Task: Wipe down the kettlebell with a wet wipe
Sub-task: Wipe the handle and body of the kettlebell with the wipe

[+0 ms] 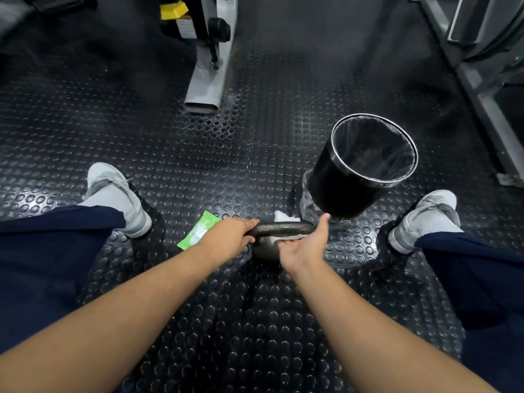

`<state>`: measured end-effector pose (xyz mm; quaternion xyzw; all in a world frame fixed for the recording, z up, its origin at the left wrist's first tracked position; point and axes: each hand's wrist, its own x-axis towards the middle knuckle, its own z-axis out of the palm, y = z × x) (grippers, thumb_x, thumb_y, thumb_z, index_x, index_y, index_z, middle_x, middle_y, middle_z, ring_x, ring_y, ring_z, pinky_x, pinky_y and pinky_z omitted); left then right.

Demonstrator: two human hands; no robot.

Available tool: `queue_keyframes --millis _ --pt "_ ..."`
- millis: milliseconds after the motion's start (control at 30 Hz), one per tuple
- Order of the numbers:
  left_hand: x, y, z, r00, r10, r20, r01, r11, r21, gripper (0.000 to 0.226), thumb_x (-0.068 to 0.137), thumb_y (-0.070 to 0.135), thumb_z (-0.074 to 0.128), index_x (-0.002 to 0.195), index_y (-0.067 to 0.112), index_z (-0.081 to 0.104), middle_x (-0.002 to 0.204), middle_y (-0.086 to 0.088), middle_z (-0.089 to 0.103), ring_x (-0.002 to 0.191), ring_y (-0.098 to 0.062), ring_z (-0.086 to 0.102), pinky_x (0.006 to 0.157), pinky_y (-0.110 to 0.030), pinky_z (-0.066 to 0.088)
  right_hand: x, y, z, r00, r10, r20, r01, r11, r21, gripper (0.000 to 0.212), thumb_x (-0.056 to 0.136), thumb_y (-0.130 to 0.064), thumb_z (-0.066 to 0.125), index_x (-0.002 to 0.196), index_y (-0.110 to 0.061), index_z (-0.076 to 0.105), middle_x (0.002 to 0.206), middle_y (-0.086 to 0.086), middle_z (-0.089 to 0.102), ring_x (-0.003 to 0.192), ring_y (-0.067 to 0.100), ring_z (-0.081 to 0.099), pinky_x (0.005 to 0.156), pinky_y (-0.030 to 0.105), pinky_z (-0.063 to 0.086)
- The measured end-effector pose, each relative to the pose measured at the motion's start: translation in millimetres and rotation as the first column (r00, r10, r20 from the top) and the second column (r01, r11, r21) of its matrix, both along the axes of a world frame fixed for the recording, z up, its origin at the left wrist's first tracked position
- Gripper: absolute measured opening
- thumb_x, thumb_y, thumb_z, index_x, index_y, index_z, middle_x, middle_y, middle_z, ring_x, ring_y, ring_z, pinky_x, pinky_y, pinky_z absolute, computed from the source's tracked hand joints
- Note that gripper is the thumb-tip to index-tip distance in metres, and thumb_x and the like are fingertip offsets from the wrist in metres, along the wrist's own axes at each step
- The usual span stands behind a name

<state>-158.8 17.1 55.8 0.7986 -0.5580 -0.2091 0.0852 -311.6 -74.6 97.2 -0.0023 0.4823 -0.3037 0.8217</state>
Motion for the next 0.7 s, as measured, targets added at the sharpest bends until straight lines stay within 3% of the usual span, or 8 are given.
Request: queue_keyframes --millis 67,133,233,333,400,500,567,700 --pt "0.2 0.3 -1.0 1.0 0.001 0.003 -0.001 1.0 0.001 0.057 0.101 0.032 0.062 0.154 0.027 0.043 0.144 0.0 0.06 0.127 -0.02 0.06 0.105 -0.033 0.049 -1.7 -6.9 4.4 0.998 -0.055 -0.032 0.056 0.998 0.014 0.093 0.091 -0.078 0.05 0.149 -0.004 0.046 0.15 0.022 0.052 0.138 0.036 0.051 0.12 0.05 0.036" --pt "0.4 -0.4 -1.0 1.0 -0.003 0.006 0.003 1.0 0.005 0.057 0.1 0.031 0.062 0.154 0.027 0.043 0.144 0.0 0.061 0.125 -0.02 0.061 0.103 -0.032 0.05 5.7 -0.6 6.3 0.997 -0.021 -0.072 0.022 1.0 0.006 0.096 0.091 -0.078 0.05 0.154 -0.006 0.04 0.15 0.023 0.048 0.145 0.033 0.043 0.125 0.048 0.028" --pt "-0.2 -0.9 -0.8 1.0 0.004 -0.001 -0.004 1.0 -0.001 0.055 0.099 0.026 0.064 0.152 0.027 0.047 0.141 0.001 0.062 0.12 -0.02 0.064 0.1 -0.032 0.051 19.7 18.8 -3.0 0.995 0.097 -0.03 -0.098 0.994 -0.045 0.091 0.087 -0.079 0.056 0.143 -0.008 0.055 0.133 0.019 0.067 0.125 0.031 0.064 0.118 0.047 0.041" --pt "-0.6 -0.5 0.6 1.0 0.016 -0.002 -0.016 1.0 -0.005 0.055 0.099 0.022 0.063 0.151 0.027 0.048 0.141 0.0 0.062 0.116 -0.019 0.065 0.099 -0.032 0.052 19.3 22.8 -9.3 0.992 0.128 -0.01 -0.129 0.991 -0.045 0.088 0.086 -0.078 0.058 0.138 -0.007 0.059 0.123 0.017 0.073 0.116 0.032 0.07 0.113 0.047 0.047" --pt "-1.5 -0.6 1.8 1.0 0.009 -0.005 -0.009 1.0 -0.008 0.055 0.1 0.026 0.063 0.152 0.027 0.047 0.142 0.001 0.062 0.119 -0.019 0.064 0.101 -0.032 0.051 11.2 12.8 -5.1 0.996 0.087 0.019 -0.086 0.996 -0.028 0.092 0.087 -0.079 0.055 0.141 -0.004 0.056 0.129 0.021 0.069 0.118 0.037 0.068 0.111 0.05 0.048" --pt "-0.6 -0.5 1.5 1.0 0.012 -0.023 -0.012 1.0 -0.007 0.056 0.1 0.028 0.063 0.153 0.028 0.045 0.144 0.002 0.061 0.122 -0.018 0.063 0.103 -0.03 0.05 -0.2 -6.3 2.0 1.0 -0.015 0.005 0.015 1.0 0.013 0.099 0.09 -0.079 0.049 0.152 -0.002 0.042 0.149 0.024 0.052 0.139 0.039 0.05 0.118 0.051 0.033" --pt "-0.1 0.0 1.2 1.0 0.015 -0.02 -0.015 1.0 -0.003 0.056 0.1 0.028 0.063 0.153 0.028 0.045 0.144 0.002 0.061 0.122 -0.018 0.063 0.102 -0.031 0.05 2.1 -7.1 1.1 0.999 -0.015 -0.031 0.016 1.0 0.009 0.102 0.088 -0.081 0.05 0.154 -0.003 0.039 0.153 0.023 0.048 0.144 0.037 0.046 0.122 0.051 0.029" --pt "-0.2 0.3 0.5 0.999 0.024 -0.023 -0.023 1.0 0.017 0.056 0.099 0.022 0.063 0.152 0.029 0.047 0.139 0.002 0.064 0.111 -0.015 0.068 0.095 -0.032 0.055 19.2 23.7 -5.0 0.982 0.185 -0.041 -0.188 0.977 -0.098 0.083 0.089 -0.076 0.055 0.134 -0.007 0.062 0.118 0.014 0.076 0.112 0.028 0.072 0.112 0.045 0.048"
